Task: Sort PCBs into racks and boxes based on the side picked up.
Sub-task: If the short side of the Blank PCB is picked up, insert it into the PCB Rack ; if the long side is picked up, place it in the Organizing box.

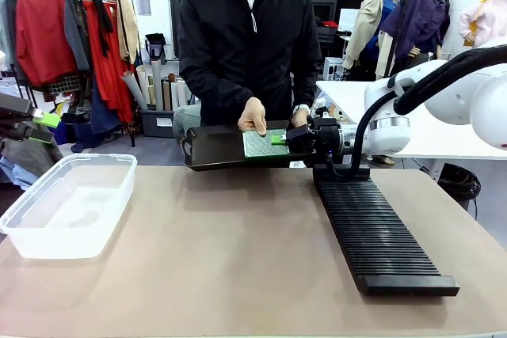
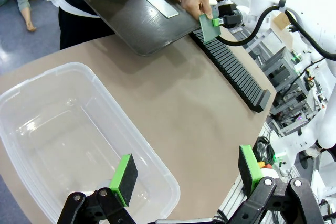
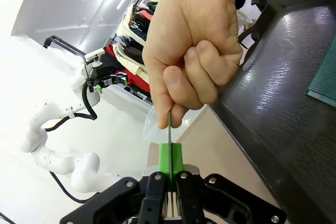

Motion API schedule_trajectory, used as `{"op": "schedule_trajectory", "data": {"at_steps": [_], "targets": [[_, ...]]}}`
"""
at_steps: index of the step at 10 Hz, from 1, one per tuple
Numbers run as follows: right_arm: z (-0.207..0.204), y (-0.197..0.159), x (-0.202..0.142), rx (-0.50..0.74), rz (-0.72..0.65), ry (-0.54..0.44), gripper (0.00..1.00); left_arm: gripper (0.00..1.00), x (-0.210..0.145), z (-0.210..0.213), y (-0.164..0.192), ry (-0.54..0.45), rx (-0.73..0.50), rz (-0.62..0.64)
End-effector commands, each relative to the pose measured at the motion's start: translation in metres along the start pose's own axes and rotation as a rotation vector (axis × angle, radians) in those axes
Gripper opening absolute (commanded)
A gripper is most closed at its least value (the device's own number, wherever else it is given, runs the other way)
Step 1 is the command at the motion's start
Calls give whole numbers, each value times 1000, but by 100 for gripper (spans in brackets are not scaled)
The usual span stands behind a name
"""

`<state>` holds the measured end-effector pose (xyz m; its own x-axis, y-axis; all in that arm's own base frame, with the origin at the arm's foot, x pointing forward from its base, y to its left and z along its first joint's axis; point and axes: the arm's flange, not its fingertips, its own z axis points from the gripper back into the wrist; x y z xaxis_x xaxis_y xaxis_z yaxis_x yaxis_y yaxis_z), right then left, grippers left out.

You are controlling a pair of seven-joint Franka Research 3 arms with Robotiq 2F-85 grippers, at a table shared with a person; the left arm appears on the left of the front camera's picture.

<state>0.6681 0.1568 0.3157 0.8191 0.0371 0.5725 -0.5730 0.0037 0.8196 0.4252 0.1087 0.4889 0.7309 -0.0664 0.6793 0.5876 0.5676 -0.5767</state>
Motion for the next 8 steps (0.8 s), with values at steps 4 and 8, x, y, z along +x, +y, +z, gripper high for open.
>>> {"op": "schedule_trajectory", "data": {"at_steps": [4,8], "targets": [[-1,1,1,-9,17,2,0,100,0,1,-1,-2,-1,-2],[-1,1,1,-9,17,2,0,100,0,1,-1,-2,-1,-2]]}}
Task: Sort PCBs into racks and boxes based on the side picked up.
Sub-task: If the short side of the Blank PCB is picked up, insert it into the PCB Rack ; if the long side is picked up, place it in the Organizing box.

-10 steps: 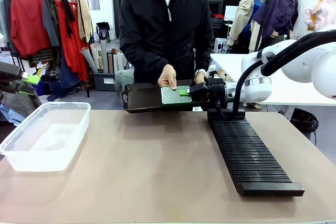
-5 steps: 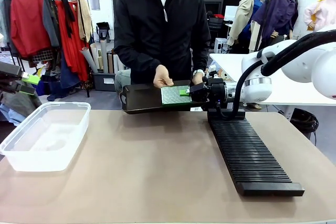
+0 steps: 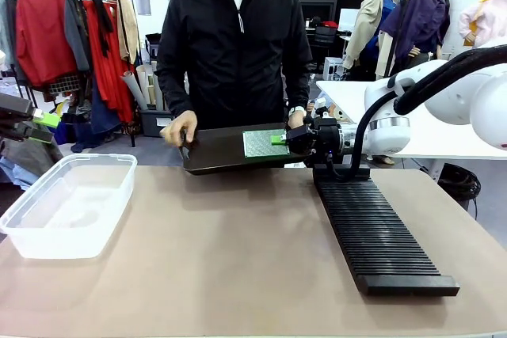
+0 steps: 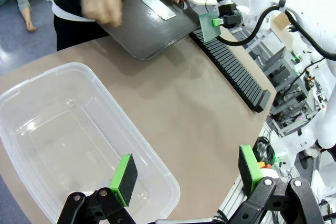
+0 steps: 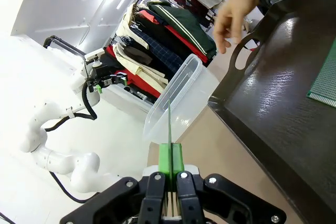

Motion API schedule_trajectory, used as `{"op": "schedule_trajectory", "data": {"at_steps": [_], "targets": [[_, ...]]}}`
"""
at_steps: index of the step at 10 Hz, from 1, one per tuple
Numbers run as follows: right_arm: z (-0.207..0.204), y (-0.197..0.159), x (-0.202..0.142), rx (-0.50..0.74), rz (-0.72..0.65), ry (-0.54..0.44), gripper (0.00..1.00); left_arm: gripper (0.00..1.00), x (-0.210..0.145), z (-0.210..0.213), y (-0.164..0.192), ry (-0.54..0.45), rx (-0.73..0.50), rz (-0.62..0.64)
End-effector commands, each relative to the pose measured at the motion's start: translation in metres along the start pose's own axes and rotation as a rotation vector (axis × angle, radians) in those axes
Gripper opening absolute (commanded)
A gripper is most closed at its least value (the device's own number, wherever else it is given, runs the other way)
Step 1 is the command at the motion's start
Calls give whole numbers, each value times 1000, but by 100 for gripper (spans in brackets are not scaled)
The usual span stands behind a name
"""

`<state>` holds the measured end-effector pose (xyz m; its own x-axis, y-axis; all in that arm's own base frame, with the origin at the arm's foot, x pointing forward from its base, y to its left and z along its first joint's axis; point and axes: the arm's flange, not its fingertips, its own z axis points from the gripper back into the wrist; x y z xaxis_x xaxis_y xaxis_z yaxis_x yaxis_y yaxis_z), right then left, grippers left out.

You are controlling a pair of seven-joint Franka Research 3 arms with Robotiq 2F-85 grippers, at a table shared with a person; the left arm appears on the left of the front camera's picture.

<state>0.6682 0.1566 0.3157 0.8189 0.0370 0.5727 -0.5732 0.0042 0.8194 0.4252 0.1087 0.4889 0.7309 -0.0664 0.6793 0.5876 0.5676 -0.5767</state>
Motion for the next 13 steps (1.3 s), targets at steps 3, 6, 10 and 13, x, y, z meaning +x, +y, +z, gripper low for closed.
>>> {"op": "schedule_trajectory", "data": {"at_steps": [3,6,10,13], "targets": [[-1,1,1,-8,17,3,0,100,0,1,-1,-2,-1,-2],[14,4,-2,6,22,18,0,100,0,1,-1,-2,-1,-2],[60,36,-20,-53,82,-36,0,100,0,1,-1,-2,-1,-2],[102,55,-43,-113,98,-6,0,100,0,1,-1,-2,-1,-2]]}}
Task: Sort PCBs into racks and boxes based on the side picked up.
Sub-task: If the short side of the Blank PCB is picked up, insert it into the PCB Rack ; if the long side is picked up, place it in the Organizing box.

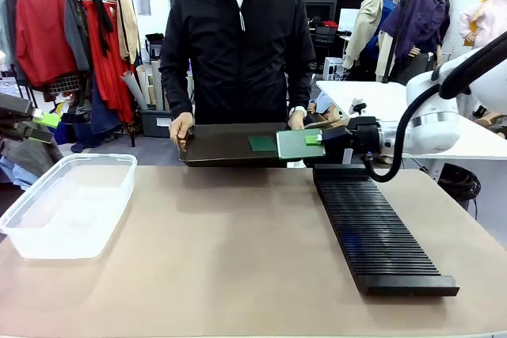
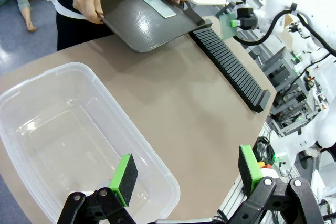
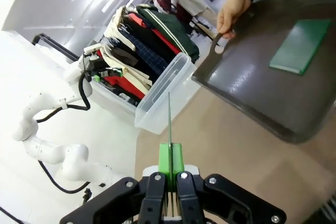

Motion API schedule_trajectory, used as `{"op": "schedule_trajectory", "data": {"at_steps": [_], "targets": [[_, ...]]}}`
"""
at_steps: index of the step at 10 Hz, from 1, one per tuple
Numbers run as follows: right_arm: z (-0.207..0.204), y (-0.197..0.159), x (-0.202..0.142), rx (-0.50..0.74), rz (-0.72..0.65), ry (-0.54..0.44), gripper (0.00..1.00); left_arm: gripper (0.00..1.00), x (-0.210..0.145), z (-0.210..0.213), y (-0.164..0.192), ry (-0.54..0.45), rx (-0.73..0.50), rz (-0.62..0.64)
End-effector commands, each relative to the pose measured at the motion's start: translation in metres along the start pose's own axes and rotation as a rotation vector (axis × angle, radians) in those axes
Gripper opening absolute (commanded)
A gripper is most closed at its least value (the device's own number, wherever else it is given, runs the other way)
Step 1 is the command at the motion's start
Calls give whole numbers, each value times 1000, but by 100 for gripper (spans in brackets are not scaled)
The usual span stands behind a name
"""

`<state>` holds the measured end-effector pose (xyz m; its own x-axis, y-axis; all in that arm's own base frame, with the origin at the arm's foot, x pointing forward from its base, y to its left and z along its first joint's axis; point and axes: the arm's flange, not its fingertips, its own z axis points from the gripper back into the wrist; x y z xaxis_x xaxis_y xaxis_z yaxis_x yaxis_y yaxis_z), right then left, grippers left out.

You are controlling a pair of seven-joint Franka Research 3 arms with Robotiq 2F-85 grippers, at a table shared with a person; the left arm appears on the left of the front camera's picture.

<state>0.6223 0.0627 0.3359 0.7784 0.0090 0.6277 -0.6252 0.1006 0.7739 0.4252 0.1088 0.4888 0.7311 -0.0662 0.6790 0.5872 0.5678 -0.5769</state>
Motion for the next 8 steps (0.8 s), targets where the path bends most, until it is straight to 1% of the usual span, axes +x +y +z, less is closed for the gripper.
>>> {"op": "schedule_trajectory", "data": {"at_steps": [1,4,6,8], "targets": [[27,14,-18,-39,43,31,0,100,0,1,-1,-2,-1,-2],[75,18,-28,-52,150,43,0,100,0,1,-1,-2,-1,-2],[103,11,-37,-85,195,56,0,100,0,1,-1,-2,-1,-2],[130,-1,-44,-71,258,88,0,100,0,1,-1,-2,-1,-2]]}}
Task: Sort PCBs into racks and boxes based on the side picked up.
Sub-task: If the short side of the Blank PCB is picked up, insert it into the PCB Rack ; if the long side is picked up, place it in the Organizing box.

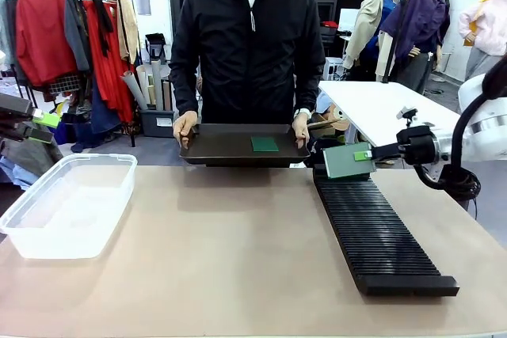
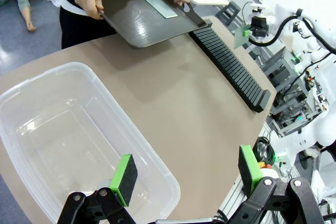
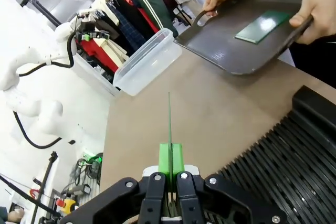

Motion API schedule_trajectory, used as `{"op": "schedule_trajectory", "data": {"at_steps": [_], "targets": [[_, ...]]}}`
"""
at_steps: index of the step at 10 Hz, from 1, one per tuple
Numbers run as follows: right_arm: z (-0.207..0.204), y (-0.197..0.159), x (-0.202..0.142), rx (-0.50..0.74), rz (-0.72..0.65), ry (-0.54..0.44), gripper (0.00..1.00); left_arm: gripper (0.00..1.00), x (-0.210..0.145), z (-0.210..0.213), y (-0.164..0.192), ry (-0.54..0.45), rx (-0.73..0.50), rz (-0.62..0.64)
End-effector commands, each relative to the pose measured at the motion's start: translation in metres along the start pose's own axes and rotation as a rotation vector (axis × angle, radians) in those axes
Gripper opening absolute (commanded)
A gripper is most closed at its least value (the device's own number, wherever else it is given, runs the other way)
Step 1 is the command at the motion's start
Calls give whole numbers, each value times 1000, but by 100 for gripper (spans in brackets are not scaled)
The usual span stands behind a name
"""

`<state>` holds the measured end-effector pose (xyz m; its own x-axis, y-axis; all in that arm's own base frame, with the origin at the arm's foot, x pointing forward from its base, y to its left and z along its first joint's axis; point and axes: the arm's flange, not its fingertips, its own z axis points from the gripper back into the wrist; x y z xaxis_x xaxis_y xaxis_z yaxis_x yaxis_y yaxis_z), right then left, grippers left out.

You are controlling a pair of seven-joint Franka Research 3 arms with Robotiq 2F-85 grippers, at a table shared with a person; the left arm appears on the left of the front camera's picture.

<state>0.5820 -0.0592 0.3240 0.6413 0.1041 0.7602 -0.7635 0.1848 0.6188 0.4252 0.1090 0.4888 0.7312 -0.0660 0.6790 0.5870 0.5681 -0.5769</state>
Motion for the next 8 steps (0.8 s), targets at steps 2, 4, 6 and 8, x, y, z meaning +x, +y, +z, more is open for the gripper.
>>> {"op": "schedule_trajectory", "data": {"at_steps": [2,4,6,8], "targets": [[20,-11,-15,49,138,27,0,100,0,1,-1,-2,-1,-3],[28,-14,-26,73,276,45,0,100,0,1,-1,-2,-1,-3],[33,-16,-31,53,311,39,0,100,0,1,-1,-2,-1,-3],[28,-16,-31,40,271,34,0,100,0,1,-1,-2,-1,-3]]}}
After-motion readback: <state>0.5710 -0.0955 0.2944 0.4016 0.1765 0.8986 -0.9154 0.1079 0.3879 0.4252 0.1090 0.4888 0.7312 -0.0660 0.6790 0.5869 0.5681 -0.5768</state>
